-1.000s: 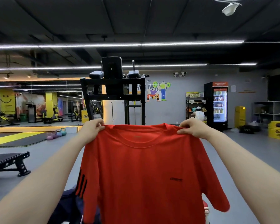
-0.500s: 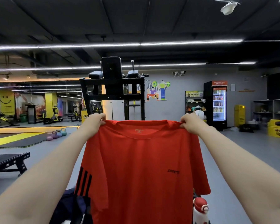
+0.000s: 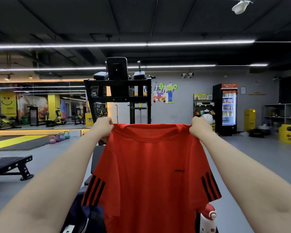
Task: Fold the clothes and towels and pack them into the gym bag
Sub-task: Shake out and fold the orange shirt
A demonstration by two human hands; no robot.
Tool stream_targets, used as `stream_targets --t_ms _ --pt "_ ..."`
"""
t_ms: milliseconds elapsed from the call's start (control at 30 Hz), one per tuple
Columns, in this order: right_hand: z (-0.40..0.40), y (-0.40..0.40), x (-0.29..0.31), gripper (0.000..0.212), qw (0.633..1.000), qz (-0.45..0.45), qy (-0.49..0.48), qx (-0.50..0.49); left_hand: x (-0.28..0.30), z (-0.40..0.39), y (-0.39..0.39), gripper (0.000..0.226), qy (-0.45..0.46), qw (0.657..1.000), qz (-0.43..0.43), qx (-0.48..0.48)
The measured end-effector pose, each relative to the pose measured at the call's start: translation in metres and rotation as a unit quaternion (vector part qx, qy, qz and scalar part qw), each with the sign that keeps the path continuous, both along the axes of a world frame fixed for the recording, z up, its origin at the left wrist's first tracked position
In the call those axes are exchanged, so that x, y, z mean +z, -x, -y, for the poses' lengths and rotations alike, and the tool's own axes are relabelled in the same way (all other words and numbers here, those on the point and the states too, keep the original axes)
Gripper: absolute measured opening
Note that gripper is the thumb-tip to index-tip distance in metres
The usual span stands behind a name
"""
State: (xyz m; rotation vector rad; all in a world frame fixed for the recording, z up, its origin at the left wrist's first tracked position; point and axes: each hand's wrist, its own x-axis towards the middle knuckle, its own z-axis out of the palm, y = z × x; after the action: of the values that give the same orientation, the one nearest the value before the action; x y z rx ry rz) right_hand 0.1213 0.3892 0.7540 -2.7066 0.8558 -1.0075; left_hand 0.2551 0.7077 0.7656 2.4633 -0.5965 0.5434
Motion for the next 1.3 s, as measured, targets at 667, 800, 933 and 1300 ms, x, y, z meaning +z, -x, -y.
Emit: stream_targets --t_ms 667,800,933,1300 --pt "-0.026 -0.015 -0.009 0.017 0.975 0.082 -0.142 0.150 -0.019 0.020 -0.013 0.011 0.284 0.952 -0.070 -0.088" --pt "-0.024 -0.013 -0.011 0.020 0.984 0.037 -0.102 0.144 -0.021 0.018 -0.013 0.017 0.262 0.962 -0.025 -0.068" --pt "-0.025 -0.006 -0.013 0.016 0.990 0.033 -0.038 0.135 -0.023 0.013 -0.009 0.024 0.223 0.974 0.006 -0.028" --pt "-0.034 0.015 -0.014 0.039 0.984 0.073 -0.044 0.159 -0.024 0.010 0.014 0.024 0.174 0.984 0.033 -0.012"
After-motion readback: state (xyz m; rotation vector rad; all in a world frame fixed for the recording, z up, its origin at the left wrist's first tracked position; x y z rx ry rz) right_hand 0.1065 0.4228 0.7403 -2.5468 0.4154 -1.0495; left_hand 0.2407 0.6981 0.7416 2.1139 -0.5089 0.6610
